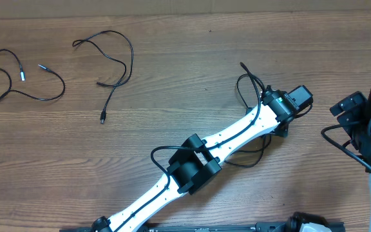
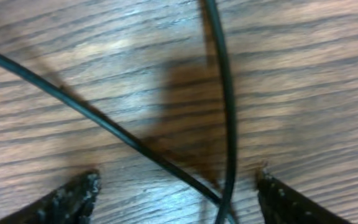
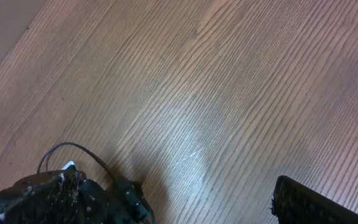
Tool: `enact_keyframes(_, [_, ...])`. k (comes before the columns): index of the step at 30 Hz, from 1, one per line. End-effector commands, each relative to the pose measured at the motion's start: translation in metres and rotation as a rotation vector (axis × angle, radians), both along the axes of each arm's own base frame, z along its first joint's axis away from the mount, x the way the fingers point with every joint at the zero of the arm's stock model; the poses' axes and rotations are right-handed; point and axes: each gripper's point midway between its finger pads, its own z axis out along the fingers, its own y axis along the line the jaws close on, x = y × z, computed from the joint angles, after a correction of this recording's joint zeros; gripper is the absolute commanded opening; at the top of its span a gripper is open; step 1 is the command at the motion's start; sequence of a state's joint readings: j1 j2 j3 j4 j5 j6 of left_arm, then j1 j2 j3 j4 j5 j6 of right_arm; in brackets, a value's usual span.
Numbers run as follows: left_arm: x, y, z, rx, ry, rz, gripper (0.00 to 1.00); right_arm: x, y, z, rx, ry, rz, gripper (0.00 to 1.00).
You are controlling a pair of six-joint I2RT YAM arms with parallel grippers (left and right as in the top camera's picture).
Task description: Untangle cables
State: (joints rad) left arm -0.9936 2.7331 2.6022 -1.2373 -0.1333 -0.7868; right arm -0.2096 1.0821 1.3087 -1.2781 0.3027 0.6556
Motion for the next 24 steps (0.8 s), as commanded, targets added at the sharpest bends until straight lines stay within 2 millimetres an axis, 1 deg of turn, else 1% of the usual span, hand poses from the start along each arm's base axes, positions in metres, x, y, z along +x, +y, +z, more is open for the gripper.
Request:
enact_keyframes(1, [-0.008, 0.014, -0.026, 0.078, 0.046, 0.006, 0.67, -0.002, -0.001, 0.0, 0.003, -0.003, -0.015, 1.0])
enact_keyframes(2, [-0.011, 0.019, -0.026, 0.1, 0.057, -0.001, 0.58, -0.001, -0.001, 0.0, 0.003, -0.002, -0.015, 1.0])
enact_keyframes(3, [-0.013, 0.022, -0.027, 0.112, 0.062, -0.005, 0.53, -0.001, -0.001, 0.0, 0.003, -0.001, -0.015, 1.0])
enact_keyframes(4, [-0.014, 0.026, -0.027, 0.132, 0.067, -0.01, 0.43, -0.001, -0.001, -0.001, 0.003, 0.001, -0.015, 1.0])
enact_keyframes(5, [-0.014, 0.033, -0.026, 0.165, 0.061, -0.03, 0.22, -0.001, -0.001, -0.002, 0.006, 0.005, -0.013, 1.0])
enact_keyframes(6, [-0.011, 0.037, -0.026, 0.187, 0.048, -0.048, 0.12, 0.0, 0.0, -0.003, 0.012, 0.007, -0.01, 1.0])
enact_keyframes(7, [-0.006, 0.044, -0.025, 0.223, 0.029, -0.071, 0.04, 0.002, 0.001, -0.004, 0.019, 0.011, -0.007, 1.0])
enact_keyframes(8, [0.002, 0.058, -0.022, 0.283, 0.001, -0.077, 0.04, 0.003, 0.001, -0.007, 0.027, 0.018, -0.003, 1.0])
enact_keyframes(9, [0.006, 0.066, -0.019, 0.313, -0.012, -0.068, 0.04, 0.003, 0.001, -0.007, 0.028, 0.023, -0.003, 1.0])
enact_keyframes(10, [0.013, 0.08, -0.014, 0.36, -0.028, -0.054, 0.04, 0.003, 0.001, -0.011, 0.031, 0.04, -0.003, 1.0])
enact_keyframes(11, [0.023, 0.1, -0.003, 0.415, -0.046, -0.031, 0.04, 0.003, 0.001, -0.013, 0.034, 0.051, -0.003, 1.0])
enact_keyframes(12, [0.027, 0.108, 0.002, 0.435, -0.052, -0.018, 0.04, 0.004, 0.001, -0.015, 0.035, 0.059, -0.003, 1.0])
enact_keyframes(14, [0.042, 0.138, 0.025, 0.484, -0.069, 0.052, 0.04, 0.005, 0.001, -0.019, 0.04, 0.079, -0.003, 1.0])
enact_keyframes(16, [0.058, 0.167, 0.054, 0.489, -0.087, 0.131, 0.04, 0.006, 0.001, -0.023, 0.045, 0.099, -0.003, 1.0])
enact_keyframes(17, [0.063, 0.175, 0.064, 0.481, -0.09, 0.151, 0.04, 0.007, 0.001, -0.025, 0.048, 0.105, -0.002, 1.0])
enact_keyframes(18, [0.07, 0.187, 0.081, 0.462, -0.099, 0.185, 0.04, 0.009, 0.002, -0.028, 0.059, 0.112, 0.003, 1.0])
enact_keyframes(19, [0.075, 0.196, 0.094, 0.447, -0.106, 0.209, 0.04, 0.01, 0.004, -0.03, 0.071, 0.117, 0.008, 1.0])
enact_keyframes(20, [0.082, 0.211, 0.117, 0.418, -0.126, 0.251, 0.05, 0.012, 0.006, -0.033, 0.086, 0.124, 0.016, 1.0])
enact_keyframes(21, [0.086, 0.221, 0.132, 0.397, -0.142, 0.276, 0.04, 0.013, 0.008, -0.035, 0.097, 0.128, 0.021, 1.0])
enact_keyframes(22, [0.09, 0.238, 0.159, 0.362, -0.169, 0.321, 0.04, 0.015, 0.011, -0.038, 0.115, 0.137, 0.029, 1.0])
enact_keyframes(24, [0.093, 0.262, 0.201, 0.297, -0.211, 0.37, 0.04, 0.018, 0.014, -0.042, 0.136, 0.146, 0.038, 1.0])
